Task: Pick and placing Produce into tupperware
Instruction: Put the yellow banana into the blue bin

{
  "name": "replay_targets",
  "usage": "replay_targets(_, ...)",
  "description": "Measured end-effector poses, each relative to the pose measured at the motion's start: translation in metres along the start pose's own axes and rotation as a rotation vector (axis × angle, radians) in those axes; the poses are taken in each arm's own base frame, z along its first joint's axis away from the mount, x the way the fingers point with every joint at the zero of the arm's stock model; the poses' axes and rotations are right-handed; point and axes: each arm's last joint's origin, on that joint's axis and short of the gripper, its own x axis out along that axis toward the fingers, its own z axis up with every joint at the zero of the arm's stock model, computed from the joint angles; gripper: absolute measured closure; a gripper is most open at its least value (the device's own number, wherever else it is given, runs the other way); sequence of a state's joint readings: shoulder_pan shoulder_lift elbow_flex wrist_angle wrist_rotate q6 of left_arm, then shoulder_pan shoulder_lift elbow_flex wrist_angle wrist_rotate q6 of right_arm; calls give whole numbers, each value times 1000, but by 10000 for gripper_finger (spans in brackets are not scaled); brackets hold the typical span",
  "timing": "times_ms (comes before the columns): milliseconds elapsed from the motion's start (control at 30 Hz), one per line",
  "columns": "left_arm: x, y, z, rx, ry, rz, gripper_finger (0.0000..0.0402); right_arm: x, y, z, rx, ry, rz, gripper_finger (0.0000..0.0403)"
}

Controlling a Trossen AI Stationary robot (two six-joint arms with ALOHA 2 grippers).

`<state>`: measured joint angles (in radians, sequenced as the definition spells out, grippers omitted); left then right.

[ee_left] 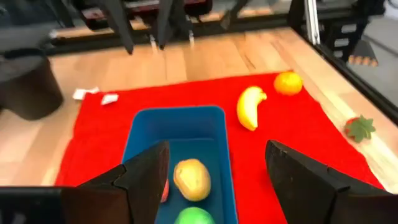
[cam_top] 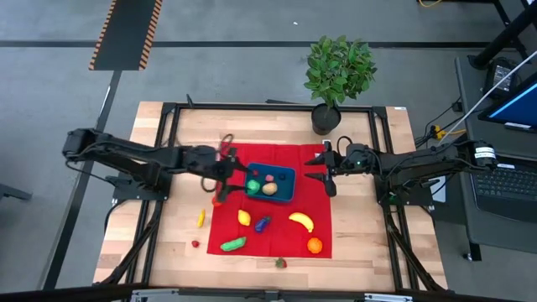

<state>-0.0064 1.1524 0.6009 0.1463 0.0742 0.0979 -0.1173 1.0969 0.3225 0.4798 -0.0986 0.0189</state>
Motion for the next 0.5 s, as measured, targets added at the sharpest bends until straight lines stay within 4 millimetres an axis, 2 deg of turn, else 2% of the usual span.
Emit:
replay_targets(200, -28, -13, -25, -30, -66, 37, 146, 2, 3, 15, -28, -7, 13, 212)
replay_targets(367, -44, -20, -40, -63, -97, 87, 146, 3, 16, 43, -21, 178, 49, 212)
replay_targets(500, -51, -25, -49, -78, -111, 112, 146, 0, 33, 68, 4, 333, 10, 212)
